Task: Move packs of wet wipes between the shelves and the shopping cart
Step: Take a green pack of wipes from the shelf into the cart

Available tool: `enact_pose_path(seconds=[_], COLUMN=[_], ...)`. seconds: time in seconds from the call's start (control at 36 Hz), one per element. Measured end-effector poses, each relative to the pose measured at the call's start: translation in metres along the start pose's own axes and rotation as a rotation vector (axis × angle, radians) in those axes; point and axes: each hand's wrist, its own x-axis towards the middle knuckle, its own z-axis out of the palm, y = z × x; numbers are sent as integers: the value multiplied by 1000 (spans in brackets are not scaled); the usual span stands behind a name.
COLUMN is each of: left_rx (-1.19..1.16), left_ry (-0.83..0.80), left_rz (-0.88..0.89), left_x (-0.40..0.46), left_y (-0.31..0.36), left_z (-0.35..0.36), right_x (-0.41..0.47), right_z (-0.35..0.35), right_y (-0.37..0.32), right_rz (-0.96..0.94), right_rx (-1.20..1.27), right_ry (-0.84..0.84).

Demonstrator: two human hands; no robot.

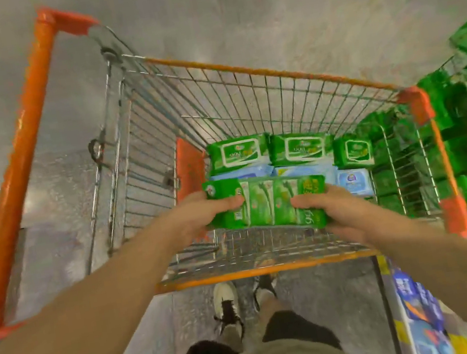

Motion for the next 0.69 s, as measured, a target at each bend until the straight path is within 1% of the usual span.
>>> enact_pose_path(seconds=[0.11,0.25,0.36,0.5,0.61,0.69], left_rx=[-14,-42,-35,-35,-52,-73], left_ry=[-26,-46,-31,61,89,176], left_rz=[-165,-317,-382,-418,-416,-425], left_x=[41,79,105,132,168,194], left_y=[-26,-52,-72,-96,-135,-170], left_z=[-7,-12,-14,-13,-21,-28], right_x=[42,83,115,148,176,193], right_z=[-6,-13,-12,-10,-7,-2], right_y=[13,28,45,63,80,91], right_rz=[132,183,261,329,357,379], right_rx=[-144,-272,-260,-213,-182,-165], right_ry=[-37,-122,-147,-153,-133,-120])
